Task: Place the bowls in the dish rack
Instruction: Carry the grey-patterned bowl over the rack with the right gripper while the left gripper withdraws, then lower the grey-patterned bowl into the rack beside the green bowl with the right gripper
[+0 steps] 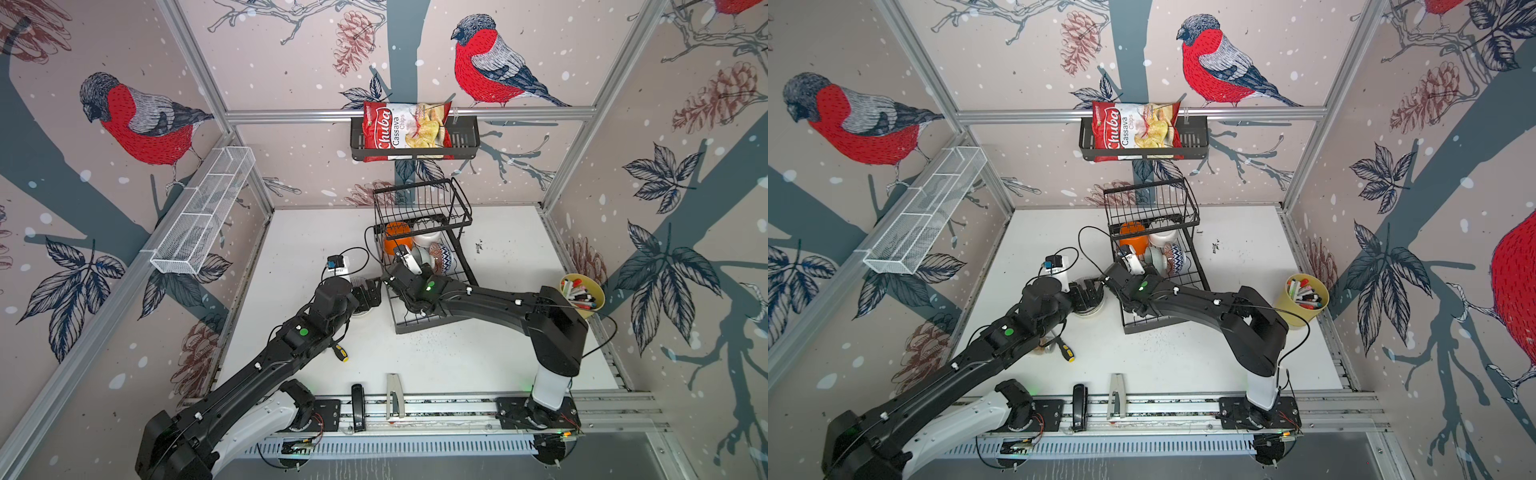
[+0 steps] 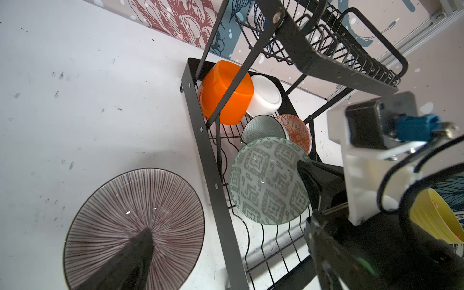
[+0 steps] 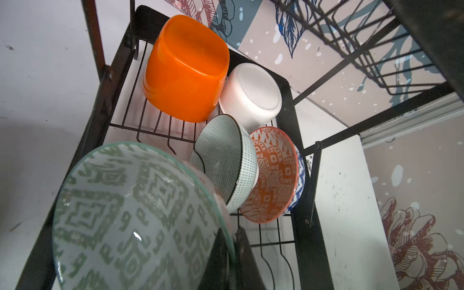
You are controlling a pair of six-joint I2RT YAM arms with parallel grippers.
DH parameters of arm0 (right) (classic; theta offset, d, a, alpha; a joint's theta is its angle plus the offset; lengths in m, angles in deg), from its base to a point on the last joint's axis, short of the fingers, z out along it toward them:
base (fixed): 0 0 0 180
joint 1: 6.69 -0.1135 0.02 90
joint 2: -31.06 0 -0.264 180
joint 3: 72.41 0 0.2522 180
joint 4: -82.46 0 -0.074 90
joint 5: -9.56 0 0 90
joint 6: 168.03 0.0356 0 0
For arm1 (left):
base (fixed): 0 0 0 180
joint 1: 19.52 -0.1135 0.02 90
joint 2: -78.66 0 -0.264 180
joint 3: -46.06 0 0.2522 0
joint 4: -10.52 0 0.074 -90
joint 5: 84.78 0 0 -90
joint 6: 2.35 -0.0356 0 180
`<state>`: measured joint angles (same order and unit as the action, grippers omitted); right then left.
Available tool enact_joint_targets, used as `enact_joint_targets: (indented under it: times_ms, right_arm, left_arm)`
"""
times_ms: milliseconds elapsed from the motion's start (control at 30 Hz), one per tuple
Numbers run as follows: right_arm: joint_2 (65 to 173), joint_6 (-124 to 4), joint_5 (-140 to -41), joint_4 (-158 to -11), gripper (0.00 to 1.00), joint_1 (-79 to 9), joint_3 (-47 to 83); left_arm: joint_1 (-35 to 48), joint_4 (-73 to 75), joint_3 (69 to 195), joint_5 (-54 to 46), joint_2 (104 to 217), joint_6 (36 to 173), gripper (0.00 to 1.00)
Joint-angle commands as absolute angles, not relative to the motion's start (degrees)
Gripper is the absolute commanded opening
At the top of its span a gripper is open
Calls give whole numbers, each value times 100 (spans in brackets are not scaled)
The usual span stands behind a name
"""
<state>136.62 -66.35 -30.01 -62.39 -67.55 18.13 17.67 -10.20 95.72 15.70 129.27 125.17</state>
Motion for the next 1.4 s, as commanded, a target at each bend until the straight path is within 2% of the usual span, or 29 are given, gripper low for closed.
enact_joint_targets:
  times_ms: [0, 1367]
  right_arm:
    - [13794, -6867, -2517, -6466, 0, -6752, 1955]
    - [15076, -8378, -1682, -7557, 0, -6476, 2590]
  left_arm:
    - [1743, -948, 9566, 1589, 12911, 12512, 96]
    - [1665, -1049, 9419, 1718, 12711, 12404, 96]
